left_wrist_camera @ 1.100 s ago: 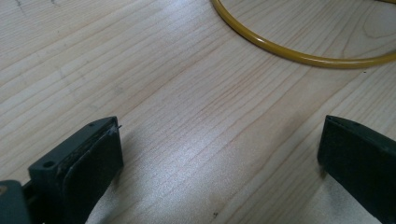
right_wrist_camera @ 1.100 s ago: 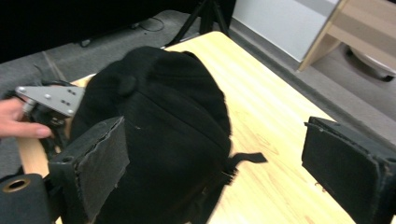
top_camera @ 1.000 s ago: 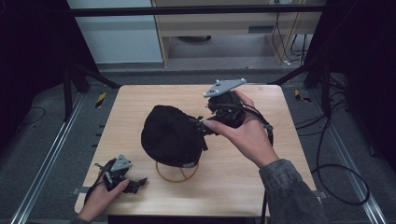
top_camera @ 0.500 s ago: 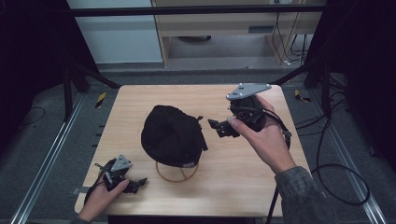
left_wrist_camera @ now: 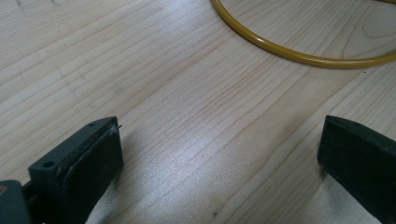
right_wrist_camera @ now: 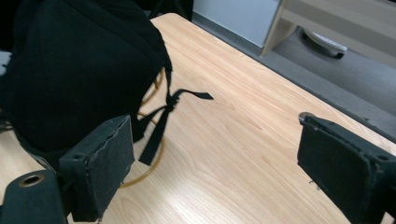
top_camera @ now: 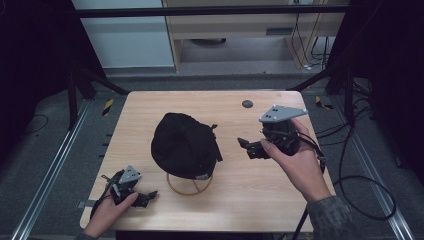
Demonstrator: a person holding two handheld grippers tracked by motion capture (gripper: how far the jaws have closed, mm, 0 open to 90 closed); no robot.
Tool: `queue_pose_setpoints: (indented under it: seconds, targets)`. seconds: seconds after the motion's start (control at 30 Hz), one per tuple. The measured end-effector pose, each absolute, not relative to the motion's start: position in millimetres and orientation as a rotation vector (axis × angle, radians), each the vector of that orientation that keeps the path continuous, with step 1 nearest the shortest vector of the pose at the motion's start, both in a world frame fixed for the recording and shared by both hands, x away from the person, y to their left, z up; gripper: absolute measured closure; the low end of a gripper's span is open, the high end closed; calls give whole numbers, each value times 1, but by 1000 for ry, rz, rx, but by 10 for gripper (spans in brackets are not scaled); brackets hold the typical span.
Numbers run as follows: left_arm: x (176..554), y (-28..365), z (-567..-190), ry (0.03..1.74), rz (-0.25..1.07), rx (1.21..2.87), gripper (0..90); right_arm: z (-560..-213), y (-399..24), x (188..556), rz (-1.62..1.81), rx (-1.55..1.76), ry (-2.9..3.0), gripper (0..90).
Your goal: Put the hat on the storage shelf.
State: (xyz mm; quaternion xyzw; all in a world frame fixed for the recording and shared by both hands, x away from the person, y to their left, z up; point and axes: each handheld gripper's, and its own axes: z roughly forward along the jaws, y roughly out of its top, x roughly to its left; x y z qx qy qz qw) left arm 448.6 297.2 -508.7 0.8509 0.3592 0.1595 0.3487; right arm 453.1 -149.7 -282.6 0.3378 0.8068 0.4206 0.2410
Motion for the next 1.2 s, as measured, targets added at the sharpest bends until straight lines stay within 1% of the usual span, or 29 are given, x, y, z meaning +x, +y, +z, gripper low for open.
queue_pose_setpoints:
  seconds: [0.43,0.6,1.07,1.2]
  targets:
    - [449,297,-509,932,413,2205,0,-302,-179,445,1115,959,2164,111]
    - [448,297,-509,932,413,2205,0,-308,-184,445,1081,954,2163,111]
    - [448,297,-509,932,414,2205,0,-343,-197,442,1053,986,2172,116]
    - [448,297,-509,932,414,2205,0,-356,-201,442,1072,1017,2179,133]
